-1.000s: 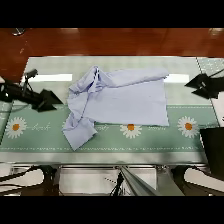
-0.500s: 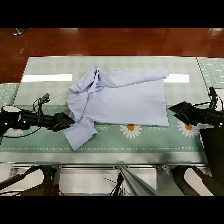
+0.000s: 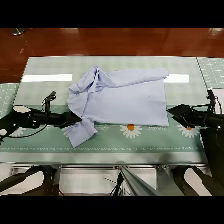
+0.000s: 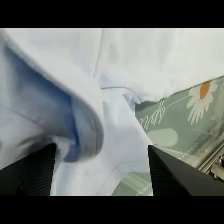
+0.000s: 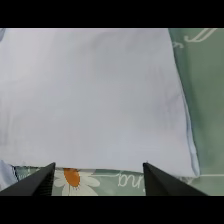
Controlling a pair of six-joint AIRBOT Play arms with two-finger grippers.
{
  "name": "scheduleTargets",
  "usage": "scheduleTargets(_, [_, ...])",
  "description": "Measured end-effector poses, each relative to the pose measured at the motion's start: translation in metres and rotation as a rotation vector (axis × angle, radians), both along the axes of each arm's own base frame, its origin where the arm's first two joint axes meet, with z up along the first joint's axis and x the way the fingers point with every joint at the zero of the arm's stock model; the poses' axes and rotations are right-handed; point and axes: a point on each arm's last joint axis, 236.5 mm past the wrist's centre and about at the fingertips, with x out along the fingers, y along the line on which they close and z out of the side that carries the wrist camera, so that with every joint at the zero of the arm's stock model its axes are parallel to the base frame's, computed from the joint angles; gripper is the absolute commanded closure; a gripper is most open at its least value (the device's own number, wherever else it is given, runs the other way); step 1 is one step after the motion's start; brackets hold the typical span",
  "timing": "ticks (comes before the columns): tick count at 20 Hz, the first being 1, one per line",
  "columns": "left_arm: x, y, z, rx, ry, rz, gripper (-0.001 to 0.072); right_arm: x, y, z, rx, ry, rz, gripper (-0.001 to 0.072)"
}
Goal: Fold the shirts.
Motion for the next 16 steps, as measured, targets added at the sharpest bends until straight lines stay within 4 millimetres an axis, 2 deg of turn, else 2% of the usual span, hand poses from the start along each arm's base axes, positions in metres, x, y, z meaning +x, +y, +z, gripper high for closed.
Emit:
scheduleTargets(1, [0.003,0.001,-0.001,0.008,-0.001,0.016,0.033,0.0,0.0,0.0,0.0,-0.001,0.0,0.0096])
scheduleTargets(2, [0.006,0.006,-0.006,0.035,-0.007,0.028,0.0679,0.0,0.0,0.0,0.0,-0.001,0.0,0.0096])
scheduleTargets(4, [0.01,0.012,-0.011,0.066,-0.012,0.049,0.0682,0.0,0.0,0.0,-0.002,-0.002,0.0,0.0096])
scheduleTargets(7, [0.011,0.009,-0.007,0.049,-0.004,0.058,0.0682,0.001,-0.002,0.0,-0.005,-0.004,-0.007,0.0096])
scheduleTargets(10, [0.015,0.005,0.006,0.016,-0.012,0.035,0.0682,0.0,-0.019,-0.004,-0.025,0.009,-0.055,0.0096])
scheduleTargets(14, [0.027,0.0,0.034,-0.029,-0.047,-0.011,0.0681,-0.027,-0.05,-0.028,-0.101,0.145,-0.106,0.0096])
scheduleTargets(16, [0.031,-0.001,0.043,-0.039,-0.06,-0.025,0.0681,-0.042,-0.056,-0.038,-0.114,0.219,-0.121,0.0096])
